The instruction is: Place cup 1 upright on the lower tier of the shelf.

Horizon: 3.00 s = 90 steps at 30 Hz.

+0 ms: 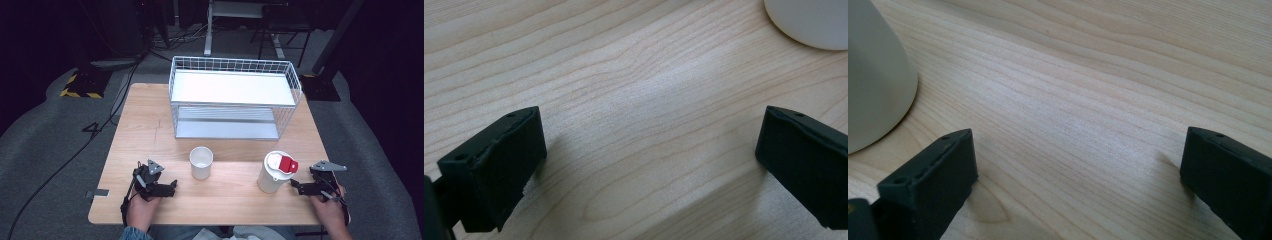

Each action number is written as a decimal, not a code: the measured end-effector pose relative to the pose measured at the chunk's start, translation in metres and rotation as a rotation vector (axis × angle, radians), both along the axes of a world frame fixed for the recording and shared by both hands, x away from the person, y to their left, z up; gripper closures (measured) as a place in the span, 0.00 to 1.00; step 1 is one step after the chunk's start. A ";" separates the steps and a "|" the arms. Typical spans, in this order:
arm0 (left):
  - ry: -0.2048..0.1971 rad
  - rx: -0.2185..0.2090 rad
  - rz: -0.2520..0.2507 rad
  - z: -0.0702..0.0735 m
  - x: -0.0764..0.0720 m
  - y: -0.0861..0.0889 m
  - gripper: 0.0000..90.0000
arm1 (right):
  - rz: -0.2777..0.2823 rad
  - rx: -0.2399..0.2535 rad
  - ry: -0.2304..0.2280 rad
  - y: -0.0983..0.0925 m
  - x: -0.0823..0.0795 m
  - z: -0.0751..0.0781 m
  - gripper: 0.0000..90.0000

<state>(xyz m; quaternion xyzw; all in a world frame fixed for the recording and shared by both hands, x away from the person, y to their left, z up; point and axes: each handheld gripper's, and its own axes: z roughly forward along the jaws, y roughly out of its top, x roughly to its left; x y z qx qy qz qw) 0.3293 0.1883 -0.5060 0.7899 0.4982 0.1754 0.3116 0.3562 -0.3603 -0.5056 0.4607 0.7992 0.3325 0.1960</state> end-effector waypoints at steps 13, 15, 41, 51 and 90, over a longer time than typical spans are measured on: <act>-0.031 -0.062 -0.009 0.009 -0.003 -0.001 0.00 | -0.006 -0.002 0.003 0.000 0.000 0.000 0.00; -0.058 -0.069 -0.022 0.013 -0.005 -0.002 0.00 | -0.006 -0.002 0.002 0.000 0.000 0.000 0.00; -0.279 -0.270 -0.182 0.042 -0.022 -0.039 0.00 | -0.006 -0.002 0.002 0.000 0.000 0.000 0.00; -0.291 -0.308 -0.210 0.039 -0.008 -0.058 0.00 | -0.006 -0.002 0.002 0.000 0.000 0.000 0.00; -0.296 -0.238 -0.207 0.009 0.016 -0.090 0.24 | -0.007 -0.002 0.003 0.000 0.000 0.000 0.00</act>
